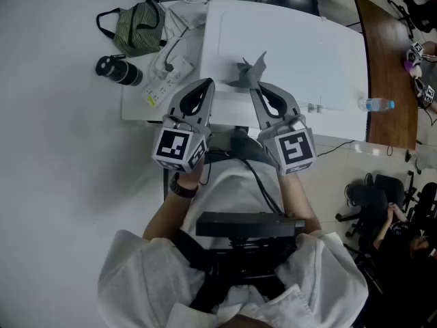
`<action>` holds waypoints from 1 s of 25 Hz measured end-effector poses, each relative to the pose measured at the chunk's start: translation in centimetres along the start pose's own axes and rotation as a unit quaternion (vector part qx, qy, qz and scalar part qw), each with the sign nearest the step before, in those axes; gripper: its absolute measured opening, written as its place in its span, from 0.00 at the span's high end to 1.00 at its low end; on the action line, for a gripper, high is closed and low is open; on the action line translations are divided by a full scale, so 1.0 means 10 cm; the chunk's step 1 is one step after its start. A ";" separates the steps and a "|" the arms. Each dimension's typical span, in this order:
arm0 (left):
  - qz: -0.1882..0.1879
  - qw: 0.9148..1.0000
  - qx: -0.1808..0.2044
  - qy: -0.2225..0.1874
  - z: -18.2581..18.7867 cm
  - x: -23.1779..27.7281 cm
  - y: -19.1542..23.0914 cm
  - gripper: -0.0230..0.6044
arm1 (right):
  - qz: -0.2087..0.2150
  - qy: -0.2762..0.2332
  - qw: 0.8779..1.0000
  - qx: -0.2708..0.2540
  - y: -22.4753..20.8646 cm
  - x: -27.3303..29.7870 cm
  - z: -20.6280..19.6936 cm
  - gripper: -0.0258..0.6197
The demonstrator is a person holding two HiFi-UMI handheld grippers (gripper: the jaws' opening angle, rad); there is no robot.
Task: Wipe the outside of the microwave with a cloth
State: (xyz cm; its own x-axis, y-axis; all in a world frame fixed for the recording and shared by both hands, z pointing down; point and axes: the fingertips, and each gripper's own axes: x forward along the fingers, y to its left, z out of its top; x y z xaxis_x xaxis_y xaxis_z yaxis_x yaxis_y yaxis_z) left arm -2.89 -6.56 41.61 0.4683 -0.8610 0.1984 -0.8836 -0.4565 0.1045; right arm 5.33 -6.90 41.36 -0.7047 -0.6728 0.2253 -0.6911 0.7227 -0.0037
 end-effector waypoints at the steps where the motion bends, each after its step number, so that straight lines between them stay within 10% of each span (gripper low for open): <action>1: 0.007 1.000 -0.002 -0.002 0.03 0.08 0.03 0.92 | 0.009 -0.003 1.000 -0.010 -0.07 0.09 0.07 0.91; 18: 0.002 1.000 -0.005 0.003 0.42 0.94 0.79 0.92 | 0.072 0.122 0.984 -0.105 -0.58 2.45 0.24 0.91; 25: -0.016 1.000 -0.018 0.001 0.42 1.12 1.08 0.92 | 0.031 0.197 0.970 -0.138 -1.02 2.67 -0.12 0.91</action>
State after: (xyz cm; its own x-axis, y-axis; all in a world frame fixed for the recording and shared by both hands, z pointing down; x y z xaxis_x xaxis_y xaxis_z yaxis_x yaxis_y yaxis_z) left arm -7.16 -22.07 40.88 0.4958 -0.8459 0.1967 -0.8679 -0.4748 0.1456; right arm -6.25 -32.08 48.54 -0.5904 -0.5523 0.5885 -0.5413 0.8118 0.2189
